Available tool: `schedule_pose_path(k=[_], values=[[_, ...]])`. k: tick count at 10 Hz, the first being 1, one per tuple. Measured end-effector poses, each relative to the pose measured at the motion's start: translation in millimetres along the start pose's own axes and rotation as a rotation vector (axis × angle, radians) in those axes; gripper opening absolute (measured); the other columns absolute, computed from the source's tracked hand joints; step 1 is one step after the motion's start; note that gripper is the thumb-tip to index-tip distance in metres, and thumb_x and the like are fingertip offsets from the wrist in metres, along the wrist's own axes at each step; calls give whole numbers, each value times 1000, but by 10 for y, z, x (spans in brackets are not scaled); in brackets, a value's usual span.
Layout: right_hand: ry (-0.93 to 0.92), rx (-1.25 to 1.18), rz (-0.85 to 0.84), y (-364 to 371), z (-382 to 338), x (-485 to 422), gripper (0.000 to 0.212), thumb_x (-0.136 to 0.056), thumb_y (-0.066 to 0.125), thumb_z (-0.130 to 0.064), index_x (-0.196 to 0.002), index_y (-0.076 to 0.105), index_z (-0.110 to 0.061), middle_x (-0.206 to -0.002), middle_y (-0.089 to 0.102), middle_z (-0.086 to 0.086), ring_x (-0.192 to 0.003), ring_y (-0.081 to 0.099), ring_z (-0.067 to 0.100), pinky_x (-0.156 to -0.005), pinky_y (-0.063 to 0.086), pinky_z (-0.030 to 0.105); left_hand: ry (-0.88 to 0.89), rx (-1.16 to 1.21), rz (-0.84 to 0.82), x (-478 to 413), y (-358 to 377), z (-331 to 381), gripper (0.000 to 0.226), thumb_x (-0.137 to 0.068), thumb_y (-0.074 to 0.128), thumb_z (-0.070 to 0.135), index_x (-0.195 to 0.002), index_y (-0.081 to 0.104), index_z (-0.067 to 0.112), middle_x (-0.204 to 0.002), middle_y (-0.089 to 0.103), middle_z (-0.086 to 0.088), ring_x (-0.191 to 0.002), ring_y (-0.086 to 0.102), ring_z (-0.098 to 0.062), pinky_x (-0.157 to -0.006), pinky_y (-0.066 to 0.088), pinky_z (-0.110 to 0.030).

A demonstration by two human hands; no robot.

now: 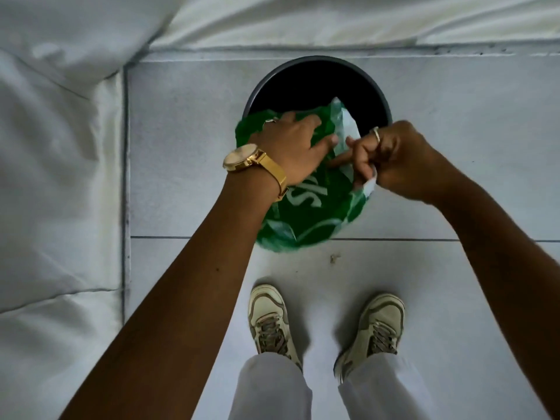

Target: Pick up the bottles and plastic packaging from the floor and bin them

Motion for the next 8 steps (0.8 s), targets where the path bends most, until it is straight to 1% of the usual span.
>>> schedule_pose_path(k=[1,2,3,4,5,6,7,8], values=[[67,266,47,-100,201,-132,36,-65,51,34,-69,66,1,-72,66,15,-78,68,39,-71,48,12,-48,-28,47,-43,-8,-42,59,-95,29,60,-144,36,26,-148,42,-15,-131,44,-40,-103,42,-55],[280,395,85,-104,473,-171,35,-73,52,25,-96,68,4,-105,67,20,-99,64,34,-81,46,23,-77,-62,85,-75,49,-51,61,-95,29,61,-142,38,25,-147,43,-15,-132,43,-40,-104,41,-55],[353,412,110,-79,469,-170,38,-81,53,19,-109,65,-2,-124,58,18,-110,57,33,-85,48,28,-68,-92,47,-118,177,-28,63,-92,33,63,-143,38,25,-148,42,-15,-134,40,-40,-106,38,-56],[406,429,172,-39,348,-198,30,-89,49,2,-117,61,-4,-124,58,23,-104,59,34,-80,48,32,-93,-176,-81,-225,456,-55,65,-92,35,62,-149,27,30,-159,24,-14,-143,25,-41,-115,27,-58],[543,450,10,165,348,-212,28,-93,42,-16,-113,60,-7,-124,58,23,-111,55,37,-92,45,43,-108,-175,-139,-339,608,-94,63,-95,38,53,-151,20,30,-162,11,-15,-146,16,-42,-117,22,-58],[668,778,-280,471,489,-307,45,-96,38,-35,-136,44,-15,-149,38,18,-142,25,37,-118,3,58,-99,-203,-233,-485,865,-139,65,-97,43,36,-153,12,27,-162,1,-19,-148,8,-43,-119,20,-57],[687,945,-386,587,625,-337,54,-98,40,-33,-148,26,-20,-159,18,15,-148,6,36,-119,-8,58,-108,-211,-265,-537,940,-216,60,-100,37,37,-153,12,24,-162,0,-19,-148,6,-42,-119,17,-57],[715,962,-403,563,758,-334,61,-100,41,-28,-152,9,-18,-161,1,16,-148,-7,36,-120,-7,54,-87,-198,-159,-550,776,-272,55,-102,29,41,-152,19,20,-162,4,-18,-147,11,-41,-120,19,-54]])
Point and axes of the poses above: each hand's wrist, its own x-axis away from the middle knuckle, its own y-axis out of the palm, z = x × y, the point moved 5 cm from there along -x, towards the middle knuckle
